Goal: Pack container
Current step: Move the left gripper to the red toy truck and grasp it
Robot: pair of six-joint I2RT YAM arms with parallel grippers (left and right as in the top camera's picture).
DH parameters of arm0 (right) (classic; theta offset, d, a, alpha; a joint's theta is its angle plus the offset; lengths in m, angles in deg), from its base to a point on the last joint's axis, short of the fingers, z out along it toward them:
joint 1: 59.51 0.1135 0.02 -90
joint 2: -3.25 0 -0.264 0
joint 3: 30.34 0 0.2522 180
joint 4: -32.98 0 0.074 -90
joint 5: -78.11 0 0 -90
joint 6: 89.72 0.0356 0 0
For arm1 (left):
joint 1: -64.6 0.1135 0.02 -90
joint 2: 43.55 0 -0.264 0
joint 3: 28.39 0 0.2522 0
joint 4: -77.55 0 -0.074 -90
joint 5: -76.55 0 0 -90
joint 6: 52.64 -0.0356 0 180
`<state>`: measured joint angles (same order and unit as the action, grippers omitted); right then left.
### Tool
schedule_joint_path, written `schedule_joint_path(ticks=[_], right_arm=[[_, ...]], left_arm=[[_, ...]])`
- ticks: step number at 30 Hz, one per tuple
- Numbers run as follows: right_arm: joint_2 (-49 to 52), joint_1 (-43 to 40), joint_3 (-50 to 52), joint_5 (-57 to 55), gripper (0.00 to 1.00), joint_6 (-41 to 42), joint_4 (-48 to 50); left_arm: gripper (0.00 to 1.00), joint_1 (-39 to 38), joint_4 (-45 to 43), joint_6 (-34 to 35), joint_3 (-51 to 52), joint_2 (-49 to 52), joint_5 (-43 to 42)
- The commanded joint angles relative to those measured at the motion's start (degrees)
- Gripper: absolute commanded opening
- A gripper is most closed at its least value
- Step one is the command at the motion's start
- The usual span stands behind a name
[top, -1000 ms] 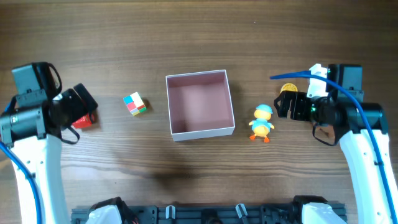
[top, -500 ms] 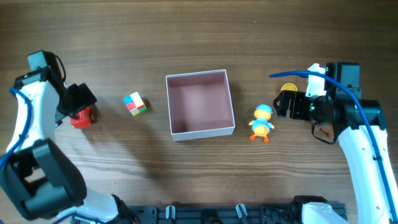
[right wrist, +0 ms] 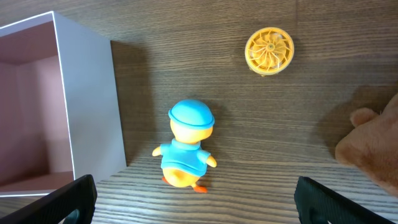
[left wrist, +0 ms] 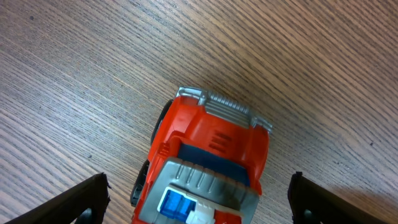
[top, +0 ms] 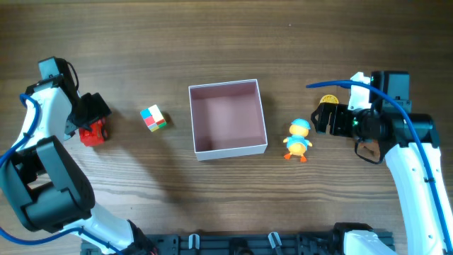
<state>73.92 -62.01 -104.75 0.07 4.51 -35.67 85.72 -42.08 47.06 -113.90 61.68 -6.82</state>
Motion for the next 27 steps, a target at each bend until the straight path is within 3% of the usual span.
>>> schedule_joint_path(ticks=[1, 9, 14, 18, 22, 25, 27], right_arm=[[0.26, 0.24, -1.16, -0.31, 1.00, 0.24, 0.00], [0.26, 0.24, -1.16, -0.33, 1.00, 0.24, 0.04], [0.26, 0.24, -1.16, -0.33, 1.00, 0.24, 0.04], [0.26, 0.24, -1.11, -0.31, 1.00, 0.24, 0.04], [0.28, 0.24, -1.11, -0.31, 1.00, 0.22, 0.07], [0.28, 0.24, -1.11, -0.31, 1.00, 0.24, 0.11], [0.48, 0.24, -1.11, -0.31, 1.00, 0.24, 0.20]], left_arm=[[0.96, 0.44, -0.22, -0.74, -0.48, 0.79, 0.57], [0.95, 0.44, -0.31, -2.43, -0.48, 4.28, 0.50], [0.86, 0.42, -0.13, -2.40, -0.48, 4.28, 0.50], [0.68, 0.42, -0.09, -1.79, -0.48, 4.28, 0.28], [0.64, 0.42, 0.11, -1.79, -0.48, 4.28, 0.28], [0.70, 0.42, 0.70, -1.77, -0.48, 4.28, 0.28], [0.61, 0.42, 1.14, -1.77, -0.48, 4.28, -0.98]])
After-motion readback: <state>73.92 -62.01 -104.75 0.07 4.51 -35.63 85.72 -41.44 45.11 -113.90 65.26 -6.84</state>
